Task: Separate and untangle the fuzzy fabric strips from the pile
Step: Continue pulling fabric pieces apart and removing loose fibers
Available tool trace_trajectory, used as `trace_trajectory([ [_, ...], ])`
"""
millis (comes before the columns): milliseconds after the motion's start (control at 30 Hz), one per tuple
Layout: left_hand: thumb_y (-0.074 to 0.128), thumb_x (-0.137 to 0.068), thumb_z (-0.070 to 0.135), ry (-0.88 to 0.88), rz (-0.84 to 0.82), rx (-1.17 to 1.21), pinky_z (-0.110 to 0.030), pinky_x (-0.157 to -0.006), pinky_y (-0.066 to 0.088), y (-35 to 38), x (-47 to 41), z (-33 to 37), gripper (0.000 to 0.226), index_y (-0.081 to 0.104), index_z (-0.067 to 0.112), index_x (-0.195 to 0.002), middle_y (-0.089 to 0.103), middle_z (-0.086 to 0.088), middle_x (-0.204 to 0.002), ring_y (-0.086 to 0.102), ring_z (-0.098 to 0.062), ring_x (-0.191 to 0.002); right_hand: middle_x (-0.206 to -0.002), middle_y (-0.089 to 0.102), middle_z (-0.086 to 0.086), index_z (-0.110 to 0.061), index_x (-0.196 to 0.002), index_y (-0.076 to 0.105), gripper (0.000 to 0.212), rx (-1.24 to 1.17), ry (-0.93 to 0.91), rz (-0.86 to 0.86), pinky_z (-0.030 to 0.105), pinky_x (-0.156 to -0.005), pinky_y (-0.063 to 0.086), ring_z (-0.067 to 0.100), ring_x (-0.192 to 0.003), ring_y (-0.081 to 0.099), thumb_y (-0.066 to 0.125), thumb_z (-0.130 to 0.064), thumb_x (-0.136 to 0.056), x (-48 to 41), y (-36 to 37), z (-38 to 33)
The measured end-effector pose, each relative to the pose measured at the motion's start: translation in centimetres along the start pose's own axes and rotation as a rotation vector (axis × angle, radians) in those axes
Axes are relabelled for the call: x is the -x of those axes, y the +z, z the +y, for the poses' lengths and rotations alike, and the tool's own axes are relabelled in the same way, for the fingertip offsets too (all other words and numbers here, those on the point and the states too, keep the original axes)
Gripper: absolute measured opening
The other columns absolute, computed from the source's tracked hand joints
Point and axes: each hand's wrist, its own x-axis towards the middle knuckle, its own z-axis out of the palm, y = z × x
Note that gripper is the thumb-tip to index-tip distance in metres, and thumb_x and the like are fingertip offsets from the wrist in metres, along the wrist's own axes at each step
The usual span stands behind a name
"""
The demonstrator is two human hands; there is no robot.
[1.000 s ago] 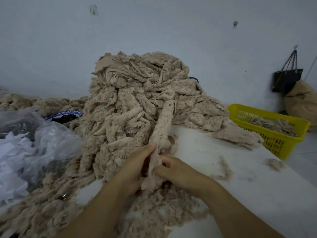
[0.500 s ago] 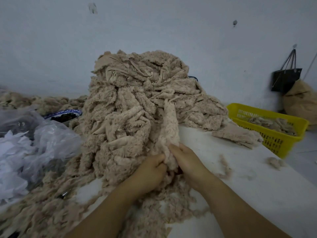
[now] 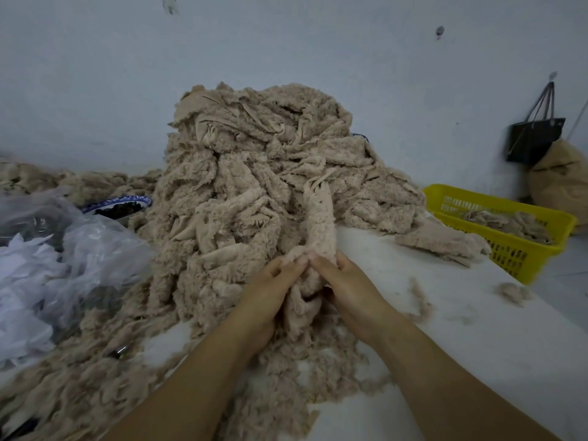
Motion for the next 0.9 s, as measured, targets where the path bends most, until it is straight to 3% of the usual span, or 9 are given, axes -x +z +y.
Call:
trace_trajectory([
  [100, 0.058, -0.096, 0.022, 0.001, 0.096, 0.19, -0.039, -0.087, 0.058, 0.0, -0.2, 0.6, 0.017, 0.066, 0.008, -0.09, 0.074, -0.012, -0.096, 0.072, -0.022, -0.088, -0.114, 0.074, -0.001, -0.019, -0.124, 0.063, 0.031, -0.081, 0.033, 0.031, 0.027, -0.083, 0.056, 0.014, -0.107, 0.069, 0.057, -0.035, -0.099, 0.0, -0.1, -0.3],
  [200, 0.039, -0.106, 0.024, -0.039, 0.088, 0.437, -0.029, -0.073, 0.054, -0.8, -0.5, 1.3, 0.031, 0.058, 0.014, -0.082, 0.066, -0.002, -0.076, 0.064, -0.013, -0.067, -0.113, 0.074, 0.0, -0.018, -0.122, 0.064, 0.031, -0.233, 0.066, 0.095, 0.031, -0.084, 0.056, 0.014, -0.105, 0.07, 0.054, -0.036, -0.1, -0.1, -0.9, -0.9],
  [300, 0.035, -0.105, 0.028, -0.039, 0.066, 0.587, -0.017, -0.06, 0.036, -1.6, -0.6, 1.6, 0.036, 0.052, 0.017, -0.076, 0.044, 0.005, -0.056, 0.039, -0.007, -0.046, -0.113, 0.074, 0.005, -0.013, -0.122, 0.065, 0.032, -0.37, 0.081, 0.16, 0.035, -0.088, 0.054, 0.018, -0.105, 0.07, 0.052, -0.034, -0.1, -0.4, -1.4, -1.4],
  [467, 0.039, -0.1, 0.032, 0.049, 0.054, 0.778, -0.018, -0.045, 0.022, -3.0, -0.9, 2.1, 0.037, 0.048, 0.017, -0.068, 0.029, 0.007, -0.048, 0.023, -0.006, -0.039, -0.09, 0.078, 0.005, -0.01, -0.106, 0.066, 0.025, -0.541, 0.084, 0.387, 0.025, -0.054, 0.057, 0.013, -0.073, 0.074, 0.053, -0.03, -0.101, -0.6, -2.5, -2.3],
  [567, 0.045, -0.091, 0.03, 0.092, 0.116, 0.853, -0.018, -0.042, 0.015, -5.2, -1.0, 3.0, 0.025, 0.045, 0.02, -0.068, 0.029, 0.008, -0.049, 0.022, -0.005, -0.038, -0.099, 0.076, 0.011, -0.006, -0.116, 0.065, 0.04, -0.601, 0.06, 0.453, 0.035, -0.065, 0.06, 0.021, -0.085, 0.074, 0.045, -0.039, -0.103, -0.4, -3.9, -3.1],
  [667, 0.034, -0.104, 0.031, 0.125, 0.226, 0.814, -0.016, -0.044, 0.024, -6.1, -0.9, 3.2, 0.031, 0.055, 0.016, -0.087, 0.055, 0.004, -0.068, 0.039, -0.005, -0.043, -0.117, 0.071, 0.015, -0.008, -0.125, 0.063, 0.054, -0.549, 0.074, 0.428, 0.052, -0.096, 0.051, 0.031, -0.11, 0.066, 0.043, -0.052, -0.1, -0.2, -4.2, -3.1],
  [733, 0.03, -0.108, 0.033, 0.155, 0.244, 0.73, -0.018, -0.063, 0.041, -5.3, -1.0, 3.2, 0.038, 0.056, 0.01, -0.123, 0.067, -0.003, -0.109, 0.062, -0.008, -0.07, -0.113, 0.073, 0.013, -0.012, -0.118, 0.067, 0.054, -0.511, 0.096, 0.337, 0.052, -0.097, 0.05, 0.031, -0.11, 0.067, 0.044, -0.056, -0.097, -0.2, -3.7, -2.8],
  [800, 0.031, -0.107, 0.038, 0.17, 0.223, 0.624, -0.028, -0.088, 0.048, -4.4, -1.0, 2.9, 0.049, 0.04, 0.01, -0.147, 0.056, -0.007, -0.139, 0.063, -0.017, -0.108, -0.114, 0.073, 0.012, -0.013, -0.119, 0.066, 0.049, -0.494, 0.095, 0.225, 0.048, -0.092, 0.052, 0.029, -0.106, 0.07, 0.046, -0.052, -0.098, -0.1, -2.9, -2.6],
  [900, 0.041, -0.103, 0.041, 0.174, 0.169, 0.327, -0.029, -0.093, 0.053, -2.6, -0.4, 2.5, 0.051, 0.046, 0.008, -0.141, 0.059, -0.009, -0.137, 0.062, -0.023, -0.119, -0.117, 0.072, 0.011, -0.014, -0.127, 0.061, 0.037, -0.359, 0.023, 0.161, 0.044, -0.092, 0.053, 0.026, -0.107, 0.07, 0.045, -0.037, -0.103, 0.0, -2.1, -2.6],
])
